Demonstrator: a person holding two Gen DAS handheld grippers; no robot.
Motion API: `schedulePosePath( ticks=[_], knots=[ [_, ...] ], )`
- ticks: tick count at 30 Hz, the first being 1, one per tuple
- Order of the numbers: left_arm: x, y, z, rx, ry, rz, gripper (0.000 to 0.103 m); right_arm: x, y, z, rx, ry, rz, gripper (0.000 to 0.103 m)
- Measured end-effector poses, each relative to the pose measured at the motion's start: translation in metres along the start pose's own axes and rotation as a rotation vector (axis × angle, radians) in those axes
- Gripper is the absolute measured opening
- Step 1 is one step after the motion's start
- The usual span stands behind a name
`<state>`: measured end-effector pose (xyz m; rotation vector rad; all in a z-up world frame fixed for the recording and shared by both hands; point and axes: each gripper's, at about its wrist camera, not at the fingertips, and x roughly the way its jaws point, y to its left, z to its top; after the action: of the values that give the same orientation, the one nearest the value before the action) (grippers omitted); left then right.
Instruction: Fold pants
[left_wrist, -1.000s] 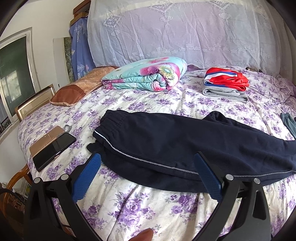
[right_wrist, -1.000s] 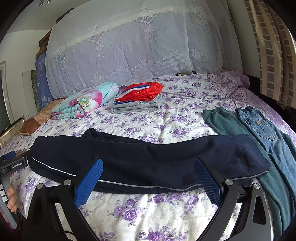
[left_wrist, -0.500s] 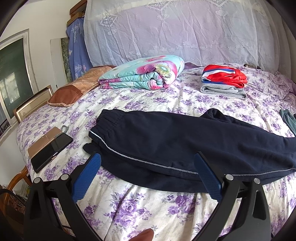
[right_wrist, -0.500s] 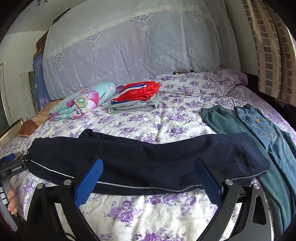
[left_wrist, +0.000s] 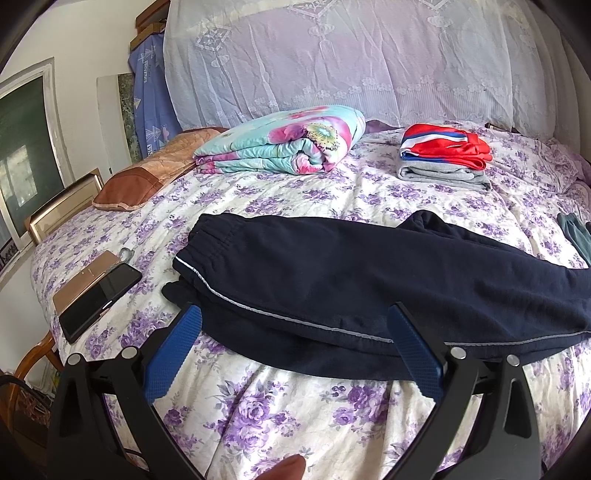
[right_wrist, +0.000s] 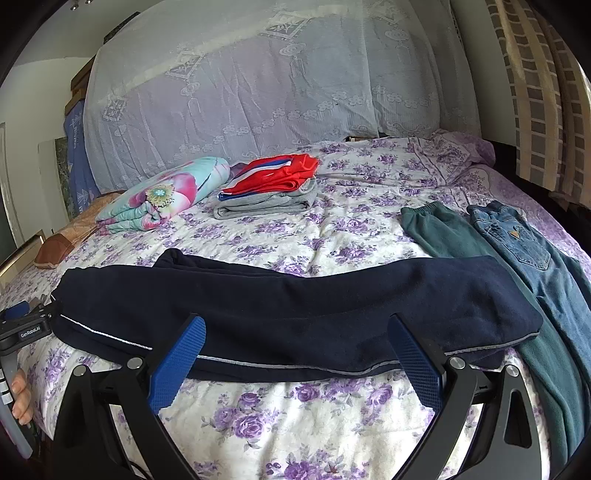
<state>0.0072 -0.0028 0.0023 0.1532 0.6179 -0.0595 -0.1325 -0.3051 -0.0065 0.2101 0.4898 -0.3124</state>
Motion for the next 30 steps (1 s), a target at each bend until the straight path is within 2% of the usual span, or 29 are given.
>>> schedulePosePath(
  ticks=[16, 22, 30],
  knots=[
    [0.014, 0.001, -0.005, 0.004, 0.037, -0.012, 0.098, 0.009, -0.005, -0.006, 0.004, 0.041, -0.022, 0.099],
    [0.035, 0.011, -0.008, -0.027, 0.099, -0.046, 0.098, 0.015, -0.017, -0.015, 0.014, 0.082, -0.068, 0.099],
    [0.072, 0.034, -0.010, -0.131, 0.194, -0.117, 0.098, 0.016, -0.036, -0.028, 0.038, 0.133, -0.125, 0.099]
  ],
)
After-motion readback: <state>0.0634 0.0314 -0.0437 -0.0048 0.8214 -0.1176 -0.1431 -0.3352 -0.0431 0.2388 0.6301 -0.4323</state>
